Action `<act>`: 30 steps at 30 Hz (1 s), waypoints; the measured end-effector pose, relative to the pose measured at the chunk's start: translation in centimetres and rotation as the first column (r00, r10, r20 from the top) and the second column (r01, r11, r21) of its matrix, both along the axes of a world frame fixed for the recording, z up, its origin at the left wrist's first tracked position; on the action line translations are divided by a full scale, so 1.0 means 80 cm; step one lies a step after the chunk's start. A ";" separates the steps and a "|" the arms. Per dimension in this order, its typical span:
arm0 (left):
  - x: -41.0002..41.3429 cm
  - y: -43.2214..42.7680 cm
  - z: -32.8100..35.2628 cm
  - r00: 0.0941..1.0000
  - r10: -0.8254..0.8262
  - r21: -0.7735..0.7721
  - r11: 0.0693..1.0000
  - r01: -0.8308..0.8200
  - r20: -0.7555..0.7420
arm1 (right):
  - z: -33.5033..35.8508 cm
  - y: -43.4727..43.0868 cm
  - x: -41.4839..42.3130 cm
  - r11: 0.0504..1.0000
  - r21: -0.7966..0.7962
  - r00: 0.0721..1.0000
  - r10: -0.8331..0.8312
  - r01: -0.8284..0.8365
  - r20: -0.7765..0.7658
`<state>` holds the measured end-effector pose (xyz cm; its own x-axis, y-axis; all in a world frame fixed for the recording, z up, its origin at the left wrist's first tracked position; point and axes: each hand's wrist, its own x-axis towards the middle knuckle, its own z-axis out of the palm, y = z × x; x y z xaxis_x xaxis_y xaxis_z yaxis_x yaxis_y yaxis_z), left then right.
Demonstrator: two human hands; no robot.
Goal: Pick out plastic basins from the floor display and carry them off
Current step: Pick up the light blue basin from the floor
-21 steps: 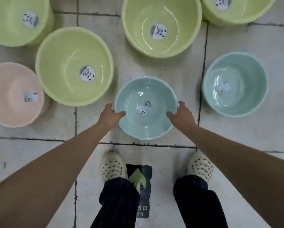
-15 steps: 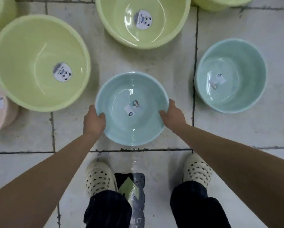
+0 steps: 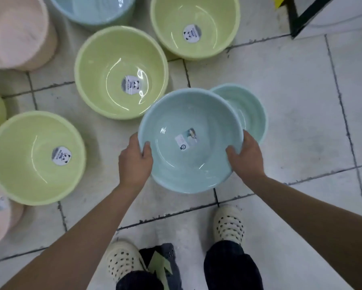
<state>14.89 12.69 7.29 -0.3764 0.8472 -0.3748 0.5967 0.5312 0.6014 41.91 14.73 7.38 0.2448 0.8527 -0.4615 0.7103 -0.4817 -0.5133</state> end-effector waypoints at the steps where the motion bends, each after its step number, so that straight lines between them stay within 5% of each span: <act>1: 0.019 0.020 0.005 0.999 -0.038 0.005 0.999 0.038 0.004 | 0.009 0.012 0.021 1.000 0.006 1.000 -0.025 0.025 0.015; 13: 0.157 0.161 -0.103 0.939 -0.339 -0.039 0.941 0.337 -0.064 | -0.067 0.073 0.155 0.966 -0.166 0.979 -0.203 0.200 -0.002; 22: 0.161 0.151 -0.181 0.963 -0.267 -0.093 0.959 0.269 0.034 | -0.158 0.063 0.150 0.919 -0.238 0.941 -0.335 0.315 -0.048; 30: 0.145 0.149 -0.142 0.956 -0.283 -0.209 0.933 0.294 0.081 | -0.110 0.071 0.139 0.943 -0.141 0.949 -0.311 0.301 -0.055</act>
